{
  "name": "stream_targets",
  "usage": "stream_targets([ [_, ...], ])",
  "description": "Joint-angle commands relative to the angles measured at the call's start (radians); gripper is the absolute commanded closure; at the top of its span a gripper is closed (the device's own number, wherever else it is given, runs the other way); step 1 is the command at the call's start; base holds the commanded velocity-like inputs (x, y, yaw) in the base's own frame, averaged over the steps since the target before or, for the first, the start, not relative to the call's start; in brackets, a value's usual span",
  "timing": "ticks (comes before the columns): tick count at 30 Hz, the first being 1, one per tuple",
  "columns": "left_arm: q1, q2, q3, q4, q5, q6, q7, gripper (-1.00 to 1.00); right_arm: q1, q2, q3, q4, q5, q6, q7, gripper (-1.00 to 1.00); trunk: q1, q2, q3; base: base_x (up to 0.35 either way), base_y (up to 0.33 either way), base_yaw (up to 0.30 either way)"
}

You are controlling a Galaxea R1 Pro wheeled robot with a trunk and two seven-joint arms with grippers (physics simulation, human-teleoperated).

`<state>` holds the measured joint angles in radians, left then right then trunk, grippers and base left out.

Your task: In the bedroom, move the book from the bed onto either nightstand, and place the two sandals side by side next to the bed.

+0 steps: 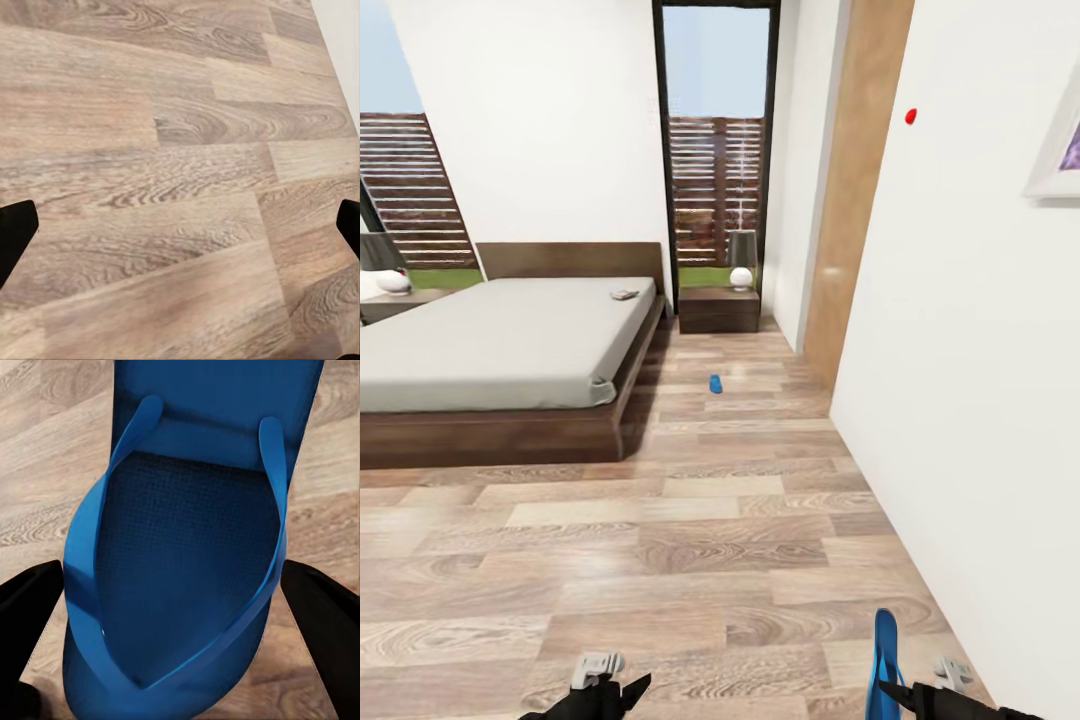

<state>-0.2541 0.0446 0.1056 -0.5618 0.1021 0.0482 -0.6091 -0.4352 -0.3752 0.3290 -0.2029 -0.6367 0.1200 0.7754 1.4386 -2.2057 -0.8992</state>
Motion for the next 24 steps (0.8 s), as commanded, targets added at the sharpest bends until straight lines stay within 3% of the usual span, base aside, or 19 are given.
stream_targets([
  [1, -0.001, 0.000, 0.002, 0.000, 0.007, 0.005, -0.005, -1.00, 0.000, -0.001, 0.002, -0.001, -0.011, 0.010, 0.002, 1.00, 0.000, 0.000, -0.001, 0.321, -0.034, 0.000],
  [12, -0.001, 0.000, 0.002, 0.000, 0.007, 0.004, -0.005, -1.00, 0.000, -0.001, 0.002, -0.001, -0.011, 0.010, 0.002, 1.00, 0.000, 0.000, -0.001, 0.308, -0.095, 0.000],
  [24, -0.001, 0.000, 0.003, 0.000, 0.008, 0.004, -0.006, -1.00, 0.000, -0.001, 0.002, -0.001, -0.011, 0.010, 0.004, 1.00, 0.000, 0.000, -0.001, 0.029, -0.009, 0.000],
])
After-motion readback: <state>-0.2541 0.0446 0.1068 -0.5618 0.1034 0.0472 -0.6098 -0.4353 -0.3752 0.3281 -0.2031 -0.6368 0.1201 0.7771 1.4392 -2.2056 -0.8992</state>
